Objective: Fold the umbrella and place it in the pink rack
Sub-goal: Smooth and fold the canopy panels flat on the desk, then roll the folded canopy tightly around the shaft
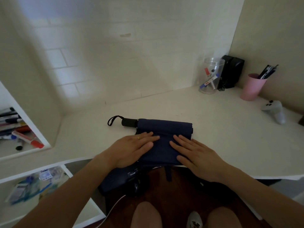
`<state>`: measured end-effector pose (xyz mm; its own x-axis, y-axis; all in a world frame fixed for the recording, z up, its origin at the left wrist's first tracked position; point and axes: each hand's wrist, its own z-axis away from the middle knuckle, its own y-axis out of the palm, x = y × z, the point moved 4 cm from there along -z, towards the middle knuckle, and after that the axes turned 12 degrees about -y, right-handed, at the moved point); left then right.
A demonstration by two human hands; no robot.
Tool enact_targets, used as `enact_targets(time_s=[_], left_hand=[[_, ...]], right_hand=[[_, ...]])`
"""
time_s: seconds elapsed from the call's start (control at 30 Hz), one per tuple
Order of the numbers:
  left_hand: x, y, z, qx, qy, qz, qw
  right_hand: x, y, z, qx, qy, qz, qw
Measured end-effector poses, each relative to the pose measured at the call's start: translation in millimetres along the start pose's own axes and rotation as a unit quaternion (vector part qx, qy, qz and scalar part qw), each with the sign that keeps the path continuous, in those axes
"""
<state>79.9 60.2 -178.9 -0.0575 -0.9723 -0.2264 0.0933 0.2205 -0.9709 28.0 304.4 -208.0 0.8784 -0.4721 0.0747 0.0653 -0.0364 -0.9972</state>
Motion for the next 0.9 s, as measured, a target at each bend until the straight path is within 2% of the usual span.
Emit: enact_targets(time_s=[0.03, 0.13, 0.23, 0.3, 0.37, 0.43, 0.57, 0.63, 0.67, 0.77, 0.8, 0.83, 0.9], left_hand=[[-3, -4, -4, -0.029, -0.002, -0.009, 1.000], [-21, -7, -14, -0.116, 0.021, -0.129, 0.985], [-34, 3, -14, -0.147, 0.079, -0.154, 0.974], [-31, 9, -11, -0.136, 0.087, -0.121, 0.979], [-29, 12, -6, -0.142, 0.088, -0.101, 0.981], [-29, 15, -1, -0.147, 0.091, -0.102, 0.980], [-20, 24, -1, -0.095, 0.064, -0.107, 0.988], [-14, 29, -3, -0.079, 0.048, -0.107, 0.990], [-14, 31, -3, -0.069, 0.049, -0.108, 0.991], [-15, 31, -7, -0.045, 0.052, -0.130, 0.989], [-16, 30, -7, -0.038, 0.050, -0.135, 0.989], [-17, 28, -7, -0.033, 0.048, -0.136, 0.989], [-18, 24, -7, -0.028, 0.048, -0.135, 0.989]], right_hand=[[1, -1, -1, 0.000, 0.001, 0.006, 1.000], [3, -8, 0, 0.007, -0.004, 0.030, 1.000], [7, -19, -2, 0.023, -0.003, 0.042, 0.999], [13, -34, -10, 0.010, -0.006, 0.054, 0.998], [19, -48, -25, -0.065, -0.017, 0.077, 0.995], [24, -45, -36, -0.101, -0.034, 0.100, 0.989], [16, -4, -29, 0.001, -0.040, 0.036, 0.999], [12, -7, -26, 0.014, -0.045, 0.008, 0.999], [13, -18, -28, 0.002, -0.044, -0.005, 0.999], [-7, -60, -45, -0.151, -0.001, 0.015, 0.988], [-17, -69, -51, -0.180, 0.020, 0.027, 0.983], [-29, -73, -58, -0.172, 0.038, 0.012, 0.984], [-53, -66, -71, -0.067, 0.079, -0.098, 0.990]])
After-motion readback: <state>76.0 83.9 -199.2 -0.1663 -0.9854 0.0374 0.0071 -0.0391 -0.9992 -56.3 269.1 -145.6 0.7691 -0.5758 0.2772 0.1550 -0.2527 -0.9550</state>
